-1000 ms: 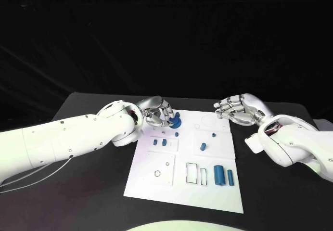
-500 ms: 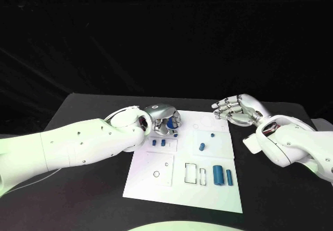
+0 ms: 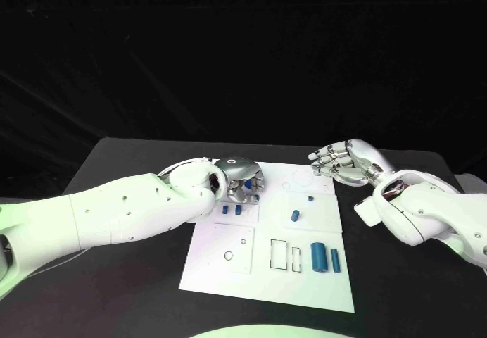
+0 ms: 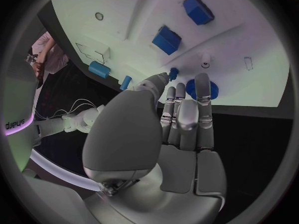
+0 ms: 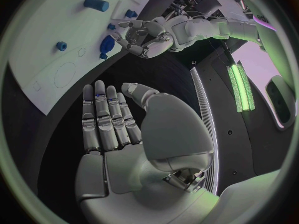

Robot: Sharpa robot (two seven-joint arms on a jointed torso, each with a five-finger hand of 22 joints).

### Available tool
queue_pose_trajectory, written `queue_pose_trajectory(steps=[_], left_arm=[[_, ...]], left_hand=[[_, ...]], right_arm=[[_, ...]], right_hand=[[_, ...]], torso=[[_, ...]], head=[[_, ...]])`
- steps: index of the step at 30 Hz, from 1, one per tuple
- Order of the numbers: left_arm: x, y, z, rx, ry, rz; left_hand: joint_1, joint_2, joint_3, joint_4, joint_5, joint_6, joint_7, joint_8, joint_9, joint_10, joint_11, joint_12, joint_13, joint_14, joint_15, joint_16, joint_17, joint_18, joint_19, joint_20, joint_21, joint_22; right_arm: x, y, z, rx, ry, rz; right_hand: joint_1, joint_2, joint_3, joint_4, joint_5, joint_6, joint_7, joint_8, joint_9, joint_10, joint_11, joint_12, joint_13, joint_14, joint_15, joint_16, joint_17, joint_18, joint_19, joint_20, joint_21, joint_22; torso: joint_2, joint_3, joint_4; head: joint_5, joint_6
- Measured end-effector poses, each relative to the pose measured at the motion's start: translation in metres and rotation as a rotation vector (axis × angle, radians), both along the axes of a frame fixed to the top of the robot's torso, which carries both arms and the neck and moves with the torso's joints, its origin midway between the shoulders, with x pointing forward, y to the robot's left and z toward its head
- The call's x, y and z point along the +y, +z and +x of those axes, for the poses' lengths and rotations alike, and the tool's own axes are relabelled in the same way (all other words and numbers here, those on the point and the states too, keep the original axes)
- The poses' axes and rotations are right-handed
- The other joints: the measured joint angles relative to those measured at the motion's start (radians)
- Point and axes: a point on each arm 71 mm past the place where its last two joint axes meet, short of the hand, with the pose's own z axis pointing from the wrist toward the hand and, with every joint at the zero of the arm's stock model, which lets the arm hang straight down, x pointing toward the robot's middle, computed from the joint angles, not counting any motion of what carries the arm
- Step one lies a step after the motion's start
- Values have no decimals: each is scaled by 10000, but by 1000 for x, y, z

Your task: Assemble the parts on the task board

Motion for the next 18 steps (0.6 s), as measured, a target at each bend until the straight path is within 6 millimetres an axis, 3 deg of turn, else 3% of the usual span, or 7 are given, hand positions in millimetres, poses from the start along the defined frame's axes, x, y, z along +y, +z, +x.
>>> queue_pose_trajectory(steps=[18], left_arm=[[-5, -5, 3, 249, -39, 335]], left_hand=[[198, 198, 288, -182, 0, 354, -9, -279, -155, 501, -73, -337, -213, 178, -106, 369, 399, 1, 248, -37, 539, 672]], right_arm=[[0, -1, 0, 8, 14, 0]], right_hand=[[0, 0, 0, 0, 0, 0, 0, 0, 1, 0, 0, 0, 0, 0, 0, 0, 1, 0, 0, 0, 0, 1]], torso=[[-2, 9, 6]], head=[[-3, -52]])
